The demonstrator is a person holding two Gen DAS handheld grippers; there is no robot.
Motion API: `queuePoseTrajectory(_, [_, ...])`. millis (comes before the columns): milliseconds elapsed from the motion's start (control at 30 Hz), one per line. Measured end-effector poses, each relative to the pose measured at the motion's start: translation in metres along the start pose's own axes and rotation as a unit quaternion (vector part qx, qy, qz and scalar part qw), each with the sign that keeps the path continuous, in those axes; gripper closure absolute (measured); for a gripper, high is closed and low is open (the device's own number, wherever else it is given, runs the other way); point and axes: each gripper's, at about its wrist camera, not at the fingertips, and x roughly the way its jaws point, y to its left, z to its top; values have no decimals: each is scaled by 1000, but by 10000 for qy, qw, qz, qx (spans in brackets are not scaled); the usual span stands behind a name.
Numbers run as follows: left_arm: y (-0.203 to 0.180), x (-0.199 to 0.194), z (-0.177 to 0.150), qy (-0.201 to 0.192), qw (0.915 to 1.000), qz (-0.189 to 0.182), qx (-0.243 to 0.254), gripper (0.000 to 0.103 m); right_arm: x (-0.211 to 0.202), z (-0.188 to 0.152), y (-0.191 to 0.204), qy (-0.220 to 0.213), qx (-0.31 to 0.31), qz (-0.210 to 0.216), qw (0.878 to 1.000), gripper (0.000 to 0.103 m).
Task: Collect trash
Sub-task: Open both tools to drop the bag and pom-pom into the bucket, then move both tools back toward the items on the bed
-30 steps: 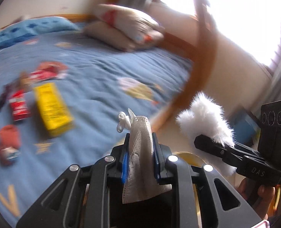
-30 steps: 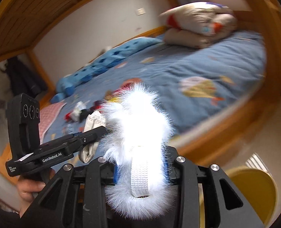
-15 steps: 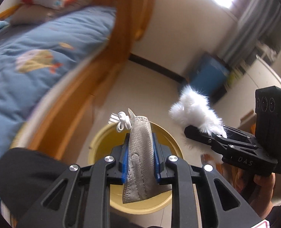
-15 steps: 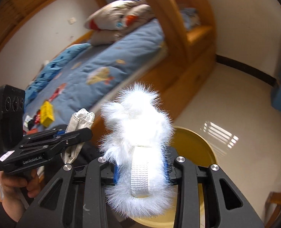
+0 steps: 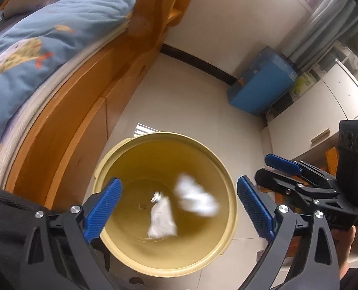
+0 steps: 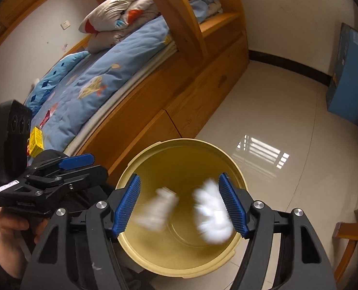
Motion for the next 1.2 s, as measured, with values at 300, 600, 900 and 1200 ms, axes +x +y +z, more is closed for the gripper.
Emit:
queuePoseTrajectory(300, [10, -21, 3, -252, 9996, 27, -127, 8, 1, 5, 14, -48, -179, 29, 9998, 37])
queuePoseTrajectory(600, [38, -100, 0, -1189, 9890, 835, -265, 8, 6, 25, 76, -371, -873, 701, 9930, 37])
queuePoseTrajectory(900, [83, -196, -34, -2219, 9438, 2358, -666, 7, 19, 42, 179, -680, -1617, 1686, 9700, 37])
queuePoseTrajectory(1200, [137, -281, -89, -2744, 8872, 3438, -1393, 7, 34, 42, 302, -660, -2582, 2503, 9308, 37])
